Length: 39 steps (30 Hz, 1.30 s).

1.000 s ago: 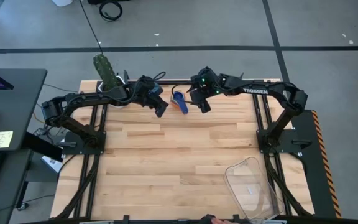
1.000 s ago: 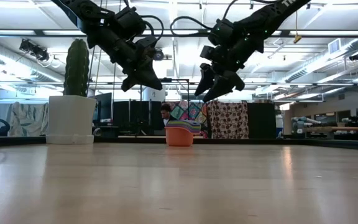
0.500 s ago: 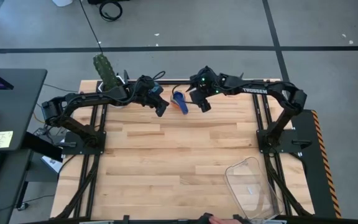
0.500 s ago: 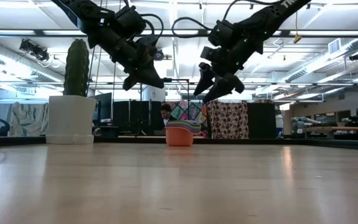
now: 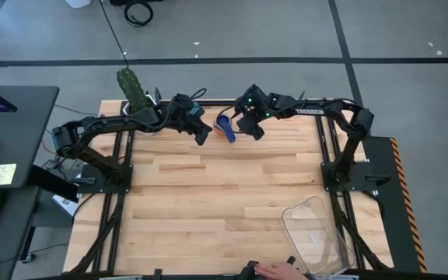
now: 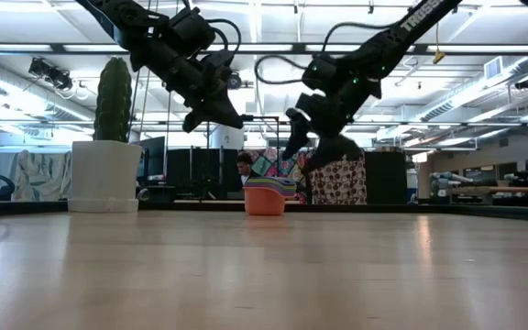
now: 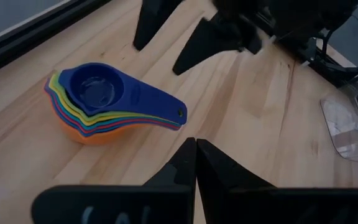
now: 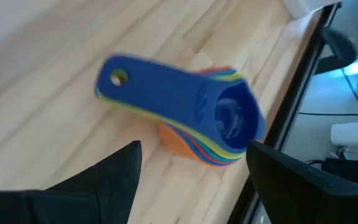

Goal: Nest measuring cups in basket
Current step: Put the stacked measuring cups into the transparent bin

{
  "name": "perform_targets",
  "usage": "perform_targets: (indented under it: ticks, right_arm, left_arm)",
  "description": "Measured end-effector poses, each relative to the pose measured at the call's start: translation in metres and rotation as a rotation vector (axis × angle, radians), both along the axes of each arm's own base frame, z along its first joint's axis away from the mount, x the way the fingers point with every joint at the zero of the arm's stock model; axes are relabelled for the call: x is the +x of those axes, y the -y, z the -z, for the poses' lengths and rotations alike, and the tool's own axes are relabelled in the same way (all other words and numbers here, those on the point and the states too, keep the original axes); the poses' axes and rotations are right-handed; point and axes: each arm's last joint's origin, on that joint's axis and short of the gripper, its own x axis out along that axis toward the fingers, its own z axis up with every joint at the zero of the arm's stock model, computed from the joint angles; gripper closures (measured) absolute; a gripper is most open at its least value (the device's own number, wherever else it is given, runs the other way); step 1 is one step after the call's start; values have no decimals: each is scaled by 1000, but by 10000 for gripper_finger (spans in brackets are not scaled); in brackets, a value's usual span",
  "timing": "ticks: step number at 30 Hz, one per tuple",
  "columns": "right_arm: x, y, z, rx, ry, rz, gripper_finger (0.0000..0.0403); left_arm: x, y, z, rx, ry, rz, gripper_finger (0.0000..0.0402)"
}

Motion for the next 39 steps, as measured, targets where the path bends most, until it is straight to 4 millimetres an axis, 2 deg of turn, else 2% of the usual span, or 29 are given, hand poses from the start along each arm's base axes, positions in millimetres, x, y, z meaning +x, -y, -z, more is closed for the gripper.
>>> perform_targets:
  ticks: [7,18,33,39]
  right_arm:
    - [1,11,15,-41,-26,-41,111]
    - [6,13,16,-162,12,-171,111]
    - [-1,24,15,-171,76,-315,111]
    - [4,27,26,-180,80,-313,111]
  left_arm:
    - [1,-1,-2,11,21,-1,388]
    - [1,-1,-2,18,26,-6,388]
    - [1,-1,-2,18,25,-6,388]
    - [1,-1,-2,18,25,-6,388]
